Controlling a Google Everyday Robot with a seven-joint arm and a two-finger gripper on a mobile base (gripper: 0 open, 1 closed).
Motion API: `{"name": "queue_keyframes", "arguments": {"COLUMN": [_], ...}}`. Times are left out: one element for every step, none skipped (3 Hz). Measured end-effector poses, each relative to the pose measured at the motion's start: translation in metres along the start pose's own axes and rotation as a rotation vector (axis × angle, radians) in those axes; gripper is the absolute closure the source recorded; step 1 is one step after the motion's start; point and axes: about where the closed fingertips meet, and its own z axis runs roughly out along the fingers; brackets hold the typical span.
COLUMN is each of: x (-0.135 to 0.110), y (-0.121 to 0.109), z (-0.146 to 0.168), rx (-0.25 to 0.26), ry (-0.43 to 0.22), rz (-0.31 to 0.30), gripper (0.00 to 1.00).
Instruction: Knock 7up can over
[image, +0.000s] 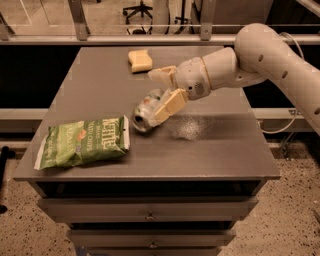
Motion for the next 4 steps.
{"name": "queue_keyframes", "arguments": {"x": [-0.009,-0.005,0.011,0.028], "y": [0.009,0.009,0.002,-0.010], "z": [0.005,0.000,-0.022,-0.054], "rx": [-0.025,-0.016,0.041,0.108], "ry": [-0.004,0.010,0.034,0.066], "rz": [-0.016,-0.010,0.017,0.025], "gripper": [0.00,0.00,0.00,0.00]}}
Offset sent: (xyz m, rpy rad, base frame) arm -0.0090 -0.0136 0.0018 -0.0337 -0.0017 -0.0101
